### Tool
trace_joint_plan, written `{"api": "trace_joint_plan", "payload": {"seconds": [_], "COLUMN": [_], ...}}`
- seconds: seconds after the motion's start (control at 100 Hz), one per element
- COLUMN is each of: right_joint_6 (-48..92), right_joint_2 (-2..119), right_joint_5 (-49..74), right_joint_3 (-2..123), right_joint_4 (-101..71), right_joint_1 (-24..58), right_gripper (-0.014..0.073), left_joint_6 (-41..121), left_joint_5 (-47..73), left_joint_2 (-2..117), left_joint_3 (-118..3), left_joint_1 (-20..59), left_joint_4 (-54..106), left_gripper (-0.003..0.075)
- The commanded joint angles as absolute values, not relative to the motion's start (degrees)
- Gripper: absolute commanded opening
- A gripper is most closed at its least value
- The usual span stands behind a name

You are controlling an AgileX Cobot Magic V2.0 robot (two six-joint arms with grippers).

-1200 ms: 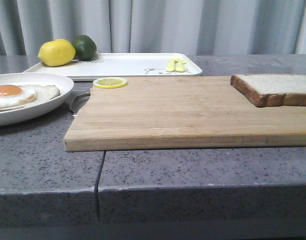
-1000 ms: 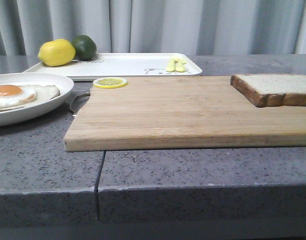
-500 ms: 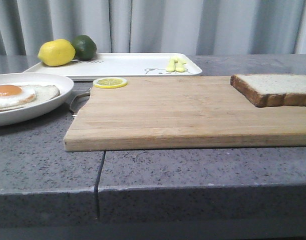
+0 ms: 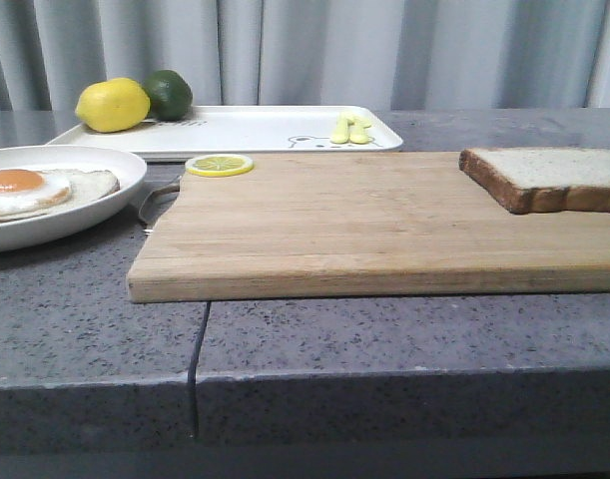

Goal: Place bread and move sandwich to tray

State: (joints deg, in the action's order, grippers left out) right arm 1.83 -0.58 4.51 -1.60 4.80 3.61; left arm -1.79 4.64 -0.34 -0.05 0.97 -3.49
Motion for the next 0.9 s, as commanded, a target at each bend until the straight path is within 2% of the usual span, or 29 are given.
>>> {"api": "trace_joint_plan", "payload": {"seconds": [0.0,0.21,0.43,0.75,0.89], "right_joint_6": [2.2,2.2,1.6,1.6,1.6], "right_joint_2": [-1.7,-1.7,-0.1,12.3,18.7], "right_joint_5": [-1.8,-2.0,12.6,28.5,30.9], "right_joint_3": [-1.7,-0.5,8.5,24.8,30.9], "right_joint_4": [5.5,5.3,3.4,1.3,-2.6], "right_joint_1": [3.6,3.6,3.6,3.6,3.6], "right_gripper": [-0.0070,-0.0070,-0.0069,-0.0069,-0.0069], "left_joint_6": [-2.0,-2.3,-2.4,-2.4,-2.4], "left_joint_5": [-1.5,0.4,13.0,29.5,37.1], "left_joint_2": [-2.0,-2.0,2.0,22.6,32.6], "left_joint_3": [0.8,-2.1,-11.9,-32.3,-42.8], "left_joint_1": [0.9,0.9,0.9,0.9,0.9], "left_joint_4": [-1.1,6.9,13.3,15.6,15.7], "left_gripper": [-0.0020,-0.0020,-0.0020,-0.0020,-0.0020]}}
